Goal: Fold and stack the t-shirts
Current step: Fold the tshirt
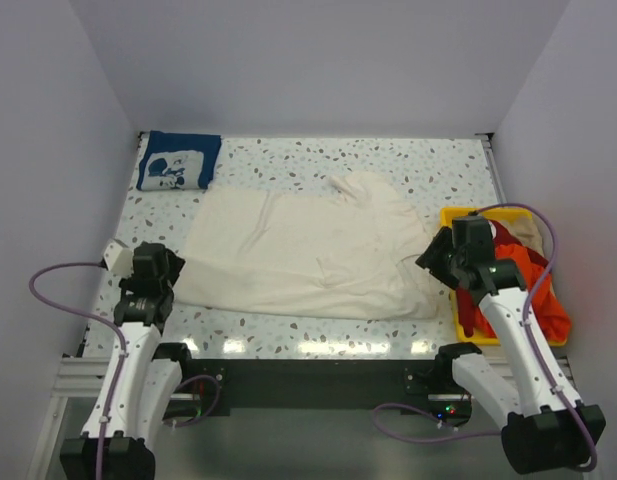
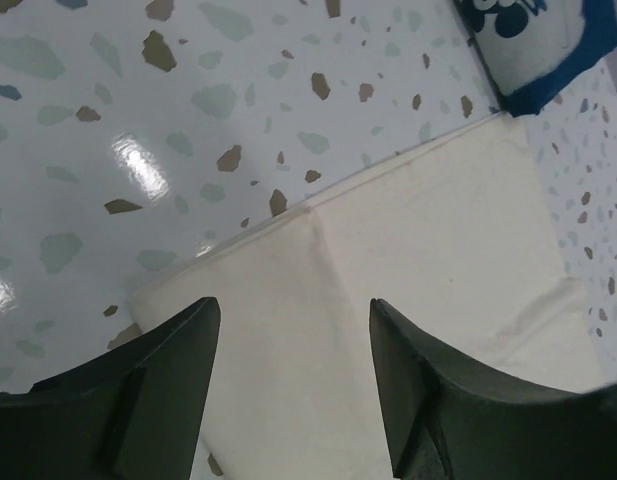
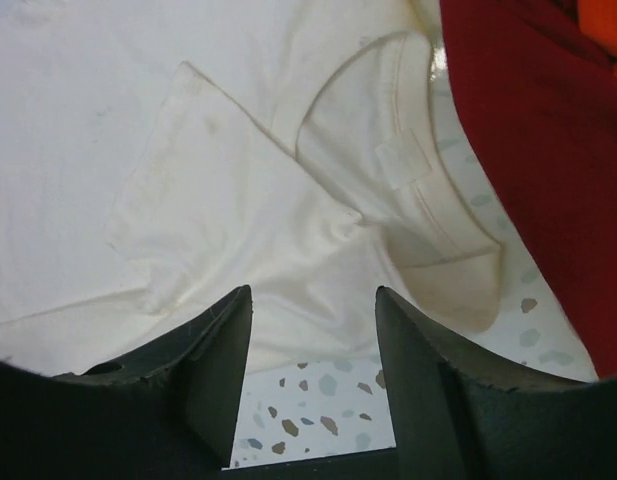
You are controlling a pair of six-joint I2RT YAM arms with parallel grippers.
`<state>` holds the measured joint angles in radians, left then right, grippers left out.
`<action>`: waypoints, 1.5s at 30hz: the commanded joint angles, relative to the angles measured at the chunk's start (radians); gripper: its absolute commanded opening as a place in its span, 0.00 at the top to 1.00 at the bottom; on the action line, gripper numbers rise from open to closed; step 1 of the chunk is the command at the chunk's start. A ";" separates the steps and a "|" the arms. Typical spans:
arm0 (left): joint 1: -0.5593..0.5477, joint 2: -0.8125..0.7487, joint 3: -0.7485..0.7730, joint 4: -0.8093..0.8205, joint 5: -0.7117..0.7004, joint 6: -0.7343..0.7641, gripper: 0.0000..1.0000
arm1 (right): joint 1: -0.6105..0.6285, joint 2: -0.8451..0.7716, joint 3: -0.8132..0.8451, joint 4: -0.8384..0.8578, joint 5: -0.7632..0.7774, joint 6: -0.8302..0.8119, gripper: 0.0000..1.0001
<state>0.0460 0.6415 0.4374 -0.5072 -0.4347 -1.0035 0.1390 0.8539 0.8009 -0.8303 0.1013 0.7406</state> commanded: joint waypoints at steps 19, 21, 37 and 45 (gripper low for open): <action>-0.190 1.270 0.982 0.303 0.039 0.388 0.40 | -0.001 0.776 0.480 0.488 -0.232 -0.242 0.39; -0.190 1.380 1.059 0.288 0.034 0.416 0.45 | -0.001 0.804 0.497 0.528 -0.244 -0.239 0.39; -0.179 1.690 1.379 0.122 -0.136 0.451 0.54 | 0.001 0.912 0.541 0.574 -0.293 -0.256 0.39; -0.172 1.725 1.423 0.069 -0.134 0.424 0.52 | 0.001 0.907 0.523 0.582 -0.308 -0.257 0.39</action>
<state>-0.1417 2.3360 1.8095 -0.3973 -0.5476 -0.5602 0.1390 1.7649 1.3014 -0.2844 -0.1791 0.5034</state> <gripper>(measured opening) 0.478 0.611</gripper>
